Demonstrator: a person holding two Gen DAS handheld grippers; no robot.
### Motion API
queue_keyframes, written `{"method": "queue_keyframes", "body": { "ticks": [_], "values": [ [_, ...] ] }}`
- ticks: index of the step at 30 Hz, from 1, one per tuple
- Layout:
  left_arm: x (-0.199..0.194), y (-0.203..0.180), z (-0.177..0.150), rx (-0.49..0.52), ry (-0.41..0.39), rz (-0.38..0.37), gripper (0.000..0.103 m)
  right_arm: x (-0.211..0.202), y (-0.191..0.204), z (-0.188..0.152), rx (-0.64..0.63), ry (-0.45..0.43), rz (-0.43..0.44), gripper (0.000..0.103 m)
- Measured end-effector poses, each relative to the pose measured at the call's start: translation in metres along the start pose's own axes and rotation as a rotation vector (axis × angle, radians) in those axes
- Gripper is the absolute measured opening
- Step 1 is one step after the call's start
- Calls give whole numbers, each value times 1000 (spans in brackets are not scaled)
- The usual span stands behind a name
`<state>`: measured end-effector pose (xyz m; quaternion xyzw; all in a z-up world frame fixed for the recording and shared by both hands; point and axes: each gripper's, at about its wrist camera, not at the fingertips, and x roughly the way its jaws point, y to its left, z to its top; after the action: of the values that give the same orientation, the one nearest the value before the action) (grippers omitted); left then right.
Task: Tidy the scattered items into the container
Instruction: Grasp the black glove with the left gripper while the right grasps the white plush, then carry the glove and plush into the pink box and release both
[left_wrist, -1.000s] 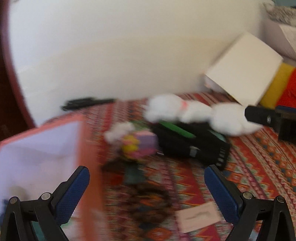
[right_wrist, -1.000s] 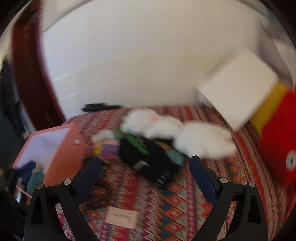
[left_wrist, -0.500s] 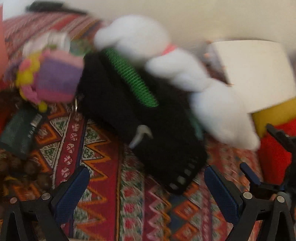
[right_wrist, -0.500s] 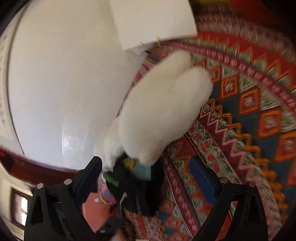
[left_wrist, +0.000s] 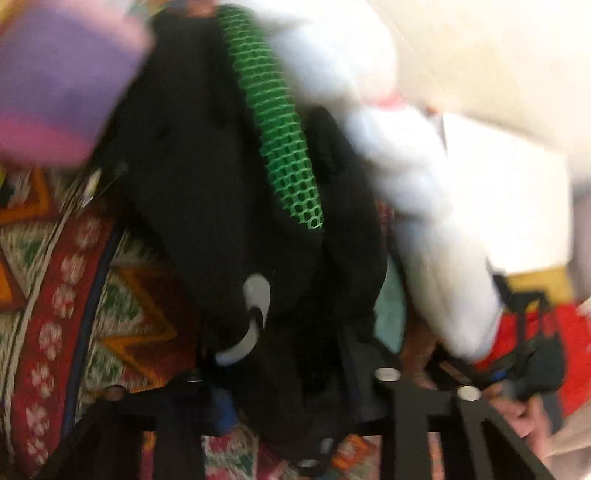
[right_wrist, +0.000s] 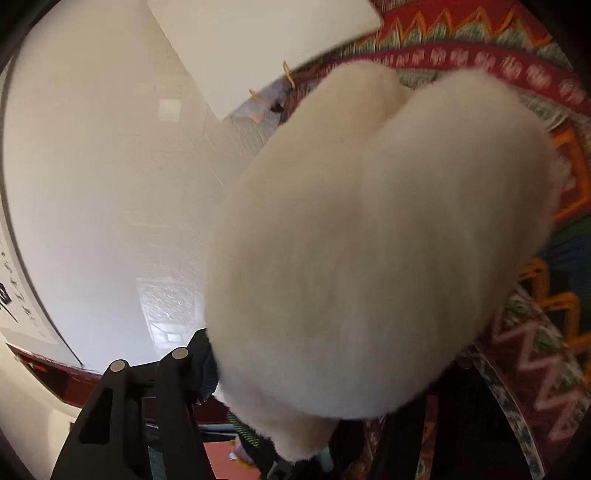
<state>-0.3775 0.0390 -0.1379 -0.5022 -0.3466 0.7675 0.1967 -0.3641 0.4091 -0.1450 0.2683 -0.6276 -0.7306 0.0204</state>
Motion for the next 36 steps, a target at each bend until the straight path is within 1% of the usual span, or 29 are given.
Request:
{"method": "queue_keyframes", "body": {
  "ticks": [1,5,7,9,10,13,15,17,19,22,25,28,31,36],
  "values": [
    [-6,-1,-3,-4,1,-13,8,-7,4,-1,-6,-7,-4,63],
    [-41,-16,-30,26,-9,-31,7,-41,15,-16,-30,-16,-25,63],
    [-59,-22,-46,45,-1,-41,7,-61,13,-31,-49,-23,-52,63],
    [-79,-27,-65,75,0,-43,7,-76,4,-46,-32,-2,-84,63],
    [-92,-30,-77,90,-4,-44,7,-83,-2,-54,-5,15,-80,63],
    [-126,-34,-95,106,-7,-70,7,-102,-18,-71,102,61,-30,63],
    [-145,-38,-110,118,-13,-91,7,-118,-21,-81,129,64,-9,63],
    [-160,-48,-118,148,-22,-86,7,-133,-18,-89,121,55,-7,64],
    [-179,-49,-124,183,-32,-81,7,-147,-13,-97,108,44,0,64],
    [-198,-55,-136,214,-38,-98,7,-165,-1,-109,87,30,12,64],
    [-215,-69,-143,243,-57,-121,7,-176,17,-117,37,0,1,64],
    [-240,-87,-152,282,-95,-144,7,-184,39,-124,-36,-39,-12,64],
    [-262,-98,-156,313,-133,-166,7,-188,56,-131,-84,-55,-8,64],
    [-293,-108,-157,350,-205,-172,7,-191,92,-148,-199,-87,3,65]
  ]
}}
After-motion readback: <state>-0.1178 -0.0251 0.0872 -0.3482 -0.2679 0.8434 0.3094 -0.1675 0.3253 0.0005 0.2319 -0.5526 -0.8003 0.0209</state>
